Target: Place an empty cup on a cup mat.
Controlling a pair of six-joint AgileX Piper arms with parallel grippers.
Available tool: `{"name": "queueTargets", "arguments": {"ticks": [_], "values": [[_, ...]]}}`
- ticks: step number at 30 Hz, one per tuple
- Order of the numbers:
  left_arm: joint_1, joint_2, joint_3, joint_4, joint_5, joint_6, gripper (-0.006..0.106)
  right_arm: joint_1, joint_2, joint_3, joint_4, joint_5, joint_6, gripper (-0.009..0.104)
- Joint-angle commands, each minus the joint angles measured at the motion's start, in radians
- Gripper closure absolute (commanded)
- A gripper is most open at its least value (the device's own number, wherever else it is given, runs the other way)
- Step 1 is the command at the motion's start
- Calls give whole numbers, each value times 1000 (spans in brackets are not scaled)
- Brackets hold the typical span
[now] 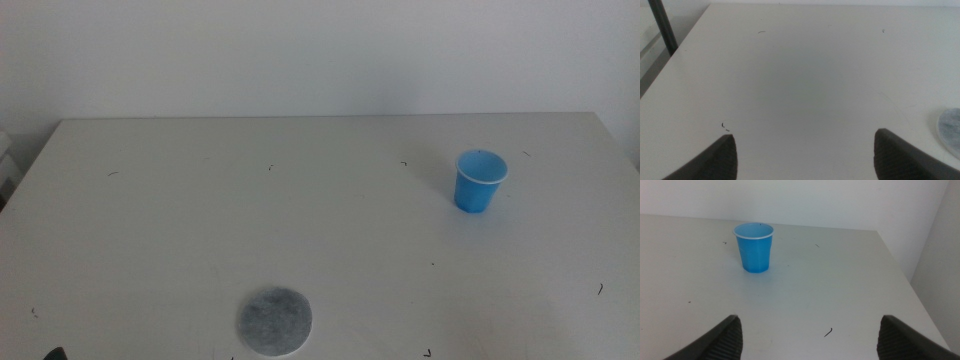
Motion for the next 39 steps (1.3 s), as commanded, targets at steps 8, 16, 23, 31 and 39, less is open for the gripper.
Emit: {"name": "queueTargets", "arguments": {"ticks": [8, 16, 23, 31, 39], "values": [[1, -13, -6, 0, -67, -11, -5, -6, 45, -136, 5, -26, -12, 1], [1, -13, -6, 0, -67, -11, -5, -6, 203, -284, 1, 8, -12, 1], [1, -13, -6, 0, -67, -11, -5, -6, 362, -426, 9, 10, -12, 1], [1, -13, -6, 0, -67, -11, -5, -6, 551, -597, 31, 11, -12, 1], [1, -13, -6, 0, -67, -11, -5, -6, 737, -764, 51, 66, 3, 1]]}}
